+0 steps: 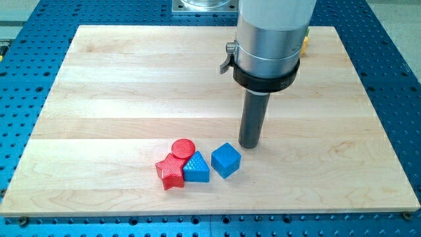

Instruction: Move the hexagon towards the top left corner of the board

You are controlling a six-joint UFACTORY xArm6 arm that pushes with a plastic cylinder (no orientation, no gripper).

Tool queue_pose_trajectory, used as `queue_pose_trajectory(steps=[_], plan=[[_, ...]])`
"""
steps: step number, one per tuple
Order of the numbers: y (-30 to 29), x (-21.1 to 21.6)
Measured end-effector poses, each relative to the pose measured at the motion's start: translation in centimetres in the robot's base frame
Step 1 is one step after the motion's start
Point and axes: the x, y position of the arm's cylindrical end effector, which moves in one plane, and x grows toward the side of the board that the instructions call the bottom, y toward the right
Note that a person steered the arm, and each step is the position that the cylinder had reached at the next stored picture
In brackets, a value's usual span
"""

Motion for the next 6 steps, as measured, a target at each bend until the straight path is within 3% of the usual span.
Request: queue_pose_trajectory(steps=[2, 3, 4, 5, 6], plan=[[-0.5, -0.1], [-0.9, -6.1], [7.1, -10.1], [15.6, -11.5], [24.9, -16.3]])
